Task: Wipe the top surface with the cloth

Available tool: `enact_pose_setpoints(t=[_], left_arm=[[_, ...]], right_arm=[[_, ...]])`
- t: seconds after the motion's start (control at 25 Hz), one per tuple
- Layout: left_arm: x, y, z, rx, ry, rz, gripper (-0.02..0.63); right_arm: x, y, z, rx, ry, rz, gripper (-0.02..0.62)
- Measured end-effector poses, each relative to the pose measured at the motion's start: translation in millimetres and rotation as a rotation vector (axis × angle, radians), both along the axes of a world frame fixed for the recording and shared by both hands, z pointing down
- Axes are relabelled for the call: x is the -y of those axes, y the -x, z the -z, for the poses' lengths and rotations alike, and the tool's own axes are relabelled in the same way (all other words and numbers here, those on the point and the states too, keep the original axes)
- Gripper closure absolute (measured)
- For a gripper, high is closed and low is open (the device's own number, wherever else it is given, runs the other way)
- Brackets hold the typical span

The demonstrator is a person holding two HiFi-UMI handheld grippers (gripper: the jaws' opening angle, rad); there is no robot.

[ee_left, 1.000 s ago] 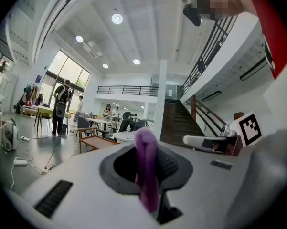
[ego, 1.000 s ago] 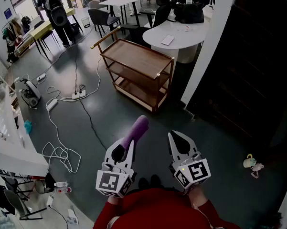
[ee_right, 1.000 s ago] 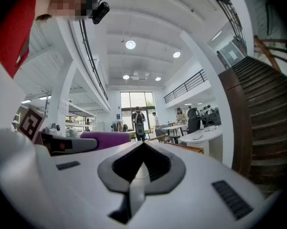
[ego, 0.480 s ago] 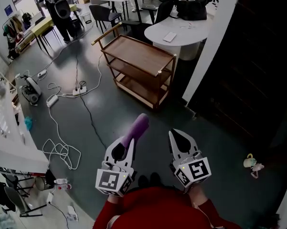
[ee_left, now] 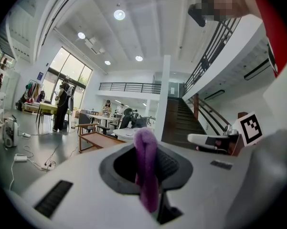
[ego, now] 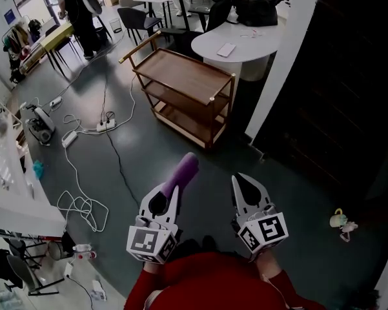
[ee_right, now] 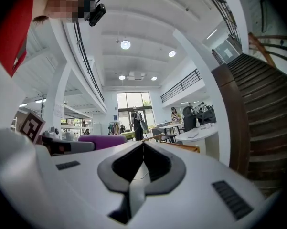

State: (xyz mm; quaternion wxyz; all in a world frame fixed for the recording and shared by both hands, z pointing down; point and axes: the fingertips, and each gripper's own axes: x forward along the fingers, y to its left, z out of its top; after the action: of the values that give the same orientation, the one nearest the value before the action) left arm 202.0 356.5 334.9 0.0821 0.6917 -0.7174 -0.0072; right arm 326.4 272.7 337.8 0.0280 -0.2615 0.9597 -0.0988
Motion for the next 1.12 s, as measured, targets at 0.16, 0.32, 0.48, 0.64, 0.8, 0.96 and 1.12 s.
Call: enact_pose_setpoints(t=[0.16, 0.32, 0.48, 0.64, 0.8, 0.96, 1.12], left_arm=[[20.0, 15.3, -7.2, 0.017, 0.018, -0.002, 0.549], [45.3, 36.8, -9.5, -0.025, 0.015, 0.021, 0.549], [93.5, 76.8, -23.8, -0.032, 0.034, 0.019, 0.549], [156.1, 127.4, -30.6, 0.009, 0.039, -0.044, 0.549], [222.7, 182.2, -17.6, 0.01, 0.045, -0.1, 0.549], [279.3, 227.2, -13.6, -0.013, 0.051, -0.135, 0.549], [322.6, 261.8, -15.3, -0.043, 0.063, -0.153, 0.549]], right_arm=[[19.3, 8.9, -4.4, 0.002, 0.005, -0.008, 0.583], [41.0, 22.8, -9.9, 0.001, 0.023, -0.018, 0.583], [87.7, 56.0, -16.1, 0.009, 0.021, -0.035, 0.583], [148.2, 102.4, -11.0, 0.031, 0.002, -0.079, 0.583], [215.6, 154.7, 4.4, 0.046, 0.013, -0.144, 0.583], [276.0, 192.8, 15.8, 0.051, 0.017, -0.208, 0.583], [319.2, 204.3, 20.8, 0.042, 0.021, -0.295, 0.583]])
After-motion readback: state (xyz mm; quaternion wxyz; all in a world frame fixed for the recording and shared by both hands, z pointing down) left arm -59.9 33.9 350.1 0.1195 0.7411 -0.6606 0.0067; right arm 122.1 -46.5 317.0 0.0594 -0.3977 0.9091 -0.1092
